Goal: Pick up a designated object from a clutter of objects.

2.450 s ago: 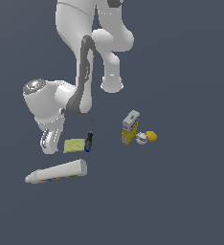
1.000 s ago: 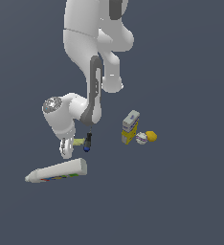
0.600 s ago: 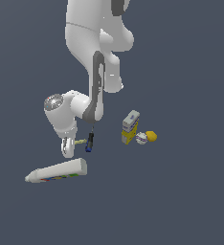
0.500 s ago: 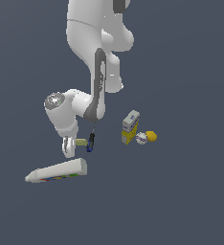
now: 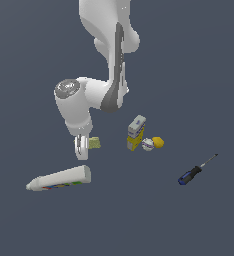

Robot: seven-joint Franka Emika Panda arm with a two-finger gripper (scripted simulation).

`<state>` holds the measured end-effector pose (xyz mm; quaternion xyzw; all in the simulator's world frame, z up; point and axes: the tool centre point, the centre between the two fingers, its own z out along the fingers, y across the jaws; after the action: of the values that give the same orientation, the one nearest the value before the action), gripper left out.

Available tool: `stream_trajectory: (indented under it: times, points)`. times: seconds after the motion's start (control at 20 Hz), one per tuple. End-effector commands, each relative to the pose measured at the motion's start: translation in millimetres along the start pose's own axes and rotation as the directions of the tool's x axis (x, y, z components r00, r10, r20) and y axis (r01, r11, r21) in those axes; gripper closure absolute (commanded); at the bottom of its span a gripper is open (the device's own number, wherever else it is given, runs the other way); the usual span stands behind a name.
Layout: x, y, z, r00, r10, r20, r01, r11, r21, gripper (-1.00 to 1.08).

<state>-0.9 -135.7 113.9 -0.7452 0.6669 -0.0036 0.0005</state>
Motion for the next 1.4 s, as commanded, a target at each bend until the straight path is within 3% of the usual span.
stream_trajectory:
  times: [0.0, 0.9, 1.35]
  points:
    - [-18, -6, -26, 1.0, 0.0, -0.001, 0.0, 1.0, 0.001, 1.08]
    - [-152, -55, -205, 1.0, -0.008, 0.0, 0.008, 1.0, -0.004, 1.08]
    - [-193, -73, -259, 1.0, -0.012, 0.004, 0.012, 1.0, -0.005, 1.08]
